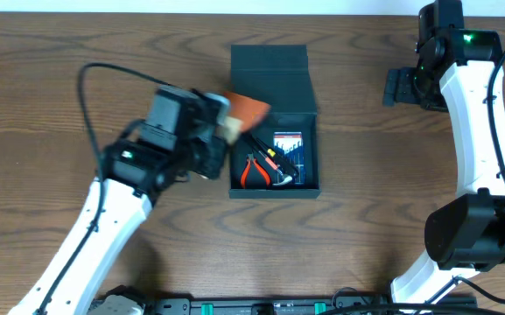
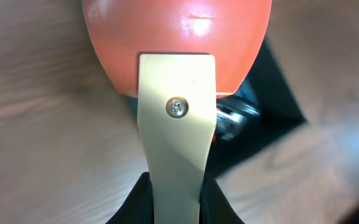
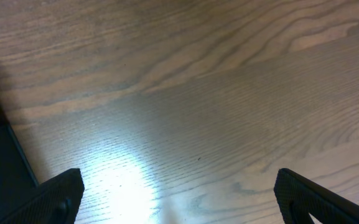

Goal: Pack container
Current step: 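Carry the scraper right and lower it into the black box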

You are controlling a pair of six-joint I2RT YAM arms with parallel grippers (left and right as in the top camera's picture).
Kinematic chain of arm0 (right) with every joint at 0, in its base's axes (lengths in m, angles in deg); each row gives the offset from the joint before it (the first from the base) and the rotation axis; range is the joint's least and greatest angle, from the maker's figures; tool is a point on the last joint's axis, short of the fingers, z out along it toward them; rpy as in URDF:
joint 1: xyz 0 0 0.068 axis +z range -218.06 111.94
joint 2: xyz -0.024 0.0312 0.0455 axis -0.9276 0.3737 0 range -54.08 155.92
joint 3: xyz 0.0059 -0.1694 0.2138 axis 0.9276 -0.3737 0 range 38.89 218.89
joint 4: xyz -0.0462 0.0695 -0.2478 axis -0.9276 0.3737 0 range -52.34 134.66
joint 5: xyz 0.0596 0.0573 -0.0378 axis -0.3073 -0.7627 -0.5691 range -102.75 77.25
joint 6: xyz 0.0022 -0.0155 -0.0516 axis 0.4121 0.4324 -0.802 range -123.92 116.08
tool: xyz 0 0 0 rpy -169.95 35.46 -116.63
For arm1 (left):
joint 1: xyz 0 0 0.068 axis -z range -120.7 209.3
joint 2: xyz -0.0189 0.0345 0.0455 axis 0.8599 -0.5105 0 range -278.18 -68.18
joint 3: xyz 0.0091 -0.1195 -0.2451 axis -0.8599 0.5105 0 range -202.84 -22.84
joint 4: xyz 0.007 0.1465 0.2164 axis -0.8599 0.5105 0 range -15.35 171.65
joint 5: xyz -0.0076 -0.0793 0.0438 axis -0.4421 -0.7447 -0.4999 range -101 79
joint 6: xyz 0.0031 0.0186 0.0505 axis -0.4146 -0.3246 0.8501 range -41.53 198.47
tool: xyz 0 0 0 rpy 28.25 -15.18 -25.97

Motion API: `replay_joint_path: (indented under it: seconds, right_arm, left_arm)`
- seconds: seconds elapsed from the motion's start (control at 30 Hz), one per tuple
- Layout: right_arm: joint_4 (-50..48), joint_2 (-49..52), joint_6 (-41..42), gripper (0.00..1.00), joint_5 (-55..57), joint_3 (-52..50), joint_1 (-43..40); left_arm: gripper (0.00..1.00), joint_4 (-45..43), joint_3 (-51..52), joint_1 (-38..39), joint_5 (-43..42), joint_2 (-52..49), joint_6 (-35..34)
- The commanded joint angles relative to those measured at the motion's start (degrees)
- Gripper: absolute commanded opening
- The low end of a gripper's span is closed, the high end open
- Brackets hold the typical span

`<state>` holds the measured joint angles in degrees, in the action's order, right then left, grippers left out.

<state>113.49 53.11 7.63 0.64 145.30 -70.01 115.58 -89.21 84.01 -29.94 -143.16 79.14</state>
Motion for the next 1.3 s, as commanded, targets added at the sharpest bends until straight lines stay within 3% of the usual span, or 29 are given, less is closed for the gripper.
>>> replay_joint_path:
  seconds: [0.0, 0.27, 0.73, 1.27]
  right_arm:
    - [0.1, 0.0, 0.4, 0.99, 0.1, 0.0, 0.1]
    - [0.1, 0.0, 0.4, 0.99, 0.1, 0.0, 0.1]
    - [0.1, 0.0, 0.4, 0.99, 0.1, 0.0, 0.1]
    - [0.1, 0.0, 0.4, 0.99, 0.1, 0.0, 0.1]
  left_arm:
    - [0.06, -1.0, -1.1, 4.6, -1.6, -0.1, 5.8]
    - [0.06, -2.7, -1.1, 10.8, -1.6, -4.6, 8.7]
    - [0.06, -5.2, -1.1, 10.8, -1.6, -18.9, 9.8]
    - [0.06, -11.7, -1.1, 10.8, -1.1, -25.1, 9.8]
